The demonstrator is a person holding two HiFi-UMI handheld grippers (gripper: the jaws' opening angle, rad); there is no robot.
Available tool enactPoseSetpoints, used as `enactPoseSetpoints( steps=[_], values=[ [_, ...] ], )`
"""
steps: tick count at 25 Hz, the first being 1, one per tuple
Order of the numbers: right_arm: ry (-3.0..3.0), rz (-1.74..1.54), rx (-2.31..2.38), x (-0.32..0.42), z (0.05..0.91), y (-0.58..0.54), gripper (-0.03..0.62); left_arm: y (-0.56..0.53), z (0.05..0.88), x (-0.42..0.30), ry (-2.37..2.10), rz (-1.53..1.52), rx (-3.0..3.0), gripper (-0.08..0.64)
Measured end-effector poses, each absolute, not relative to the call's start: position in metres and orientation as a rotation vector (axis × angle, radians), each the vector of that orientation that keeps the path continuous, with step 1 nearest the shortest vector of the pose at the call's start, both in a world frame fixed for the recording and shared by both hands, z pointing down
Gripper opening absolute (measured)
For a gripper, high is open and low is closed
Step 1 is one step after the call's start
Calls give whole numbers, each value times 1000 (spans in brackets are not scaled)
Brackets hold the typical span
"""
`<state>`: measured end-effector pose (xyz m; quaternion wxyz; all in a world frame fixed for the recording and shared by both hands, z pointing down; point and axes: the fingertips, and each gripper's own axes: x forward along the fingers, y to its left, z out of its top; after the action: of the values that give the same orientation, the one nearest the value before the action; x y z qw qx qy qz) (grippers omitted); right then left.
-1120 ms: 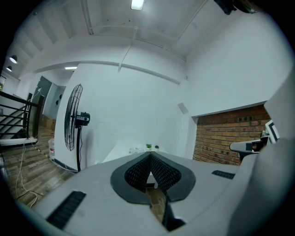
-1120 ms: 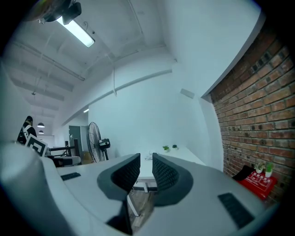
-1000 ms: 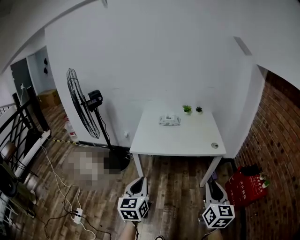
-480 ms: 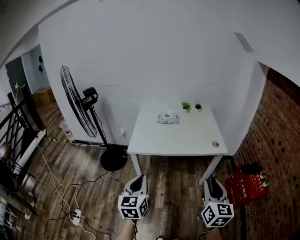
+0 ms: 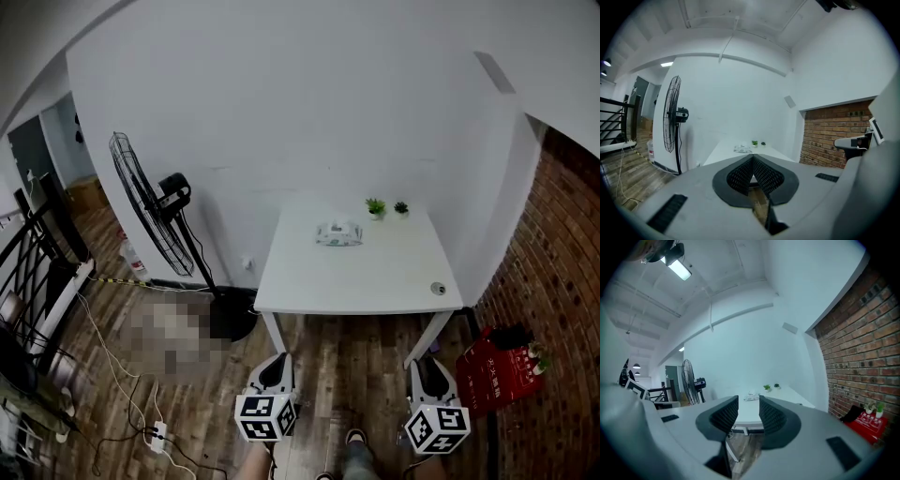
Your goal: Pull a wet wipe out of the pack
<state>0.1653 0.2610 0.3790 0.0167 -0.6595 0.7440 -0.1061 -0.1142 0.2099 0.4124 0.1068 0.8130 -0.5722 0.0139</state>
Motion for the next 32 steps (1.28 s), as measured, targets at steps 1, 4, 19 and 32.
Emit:
enactPoseSetpoints(
  steps=[1, 4, 19, 32],
  values=[
    [2315, -332, -2047, 167, 380, 254, 140, 204, 413, -114, -1690, 37, 2385, 2],
    [2323, -328, -2027, 170, 379, 228, 140, 183, 412, -112, -1704, 33, 2376, 2],
    [2457, -336, -1898, 204, 370, 80, 138, 54, 385, -79, -1832, -27, 2297, 2],
    [2483, -412, -1827, 225, 385, -17, 136, -16, 402, -74, -1904, 75, 2206, 2]
  ],
)
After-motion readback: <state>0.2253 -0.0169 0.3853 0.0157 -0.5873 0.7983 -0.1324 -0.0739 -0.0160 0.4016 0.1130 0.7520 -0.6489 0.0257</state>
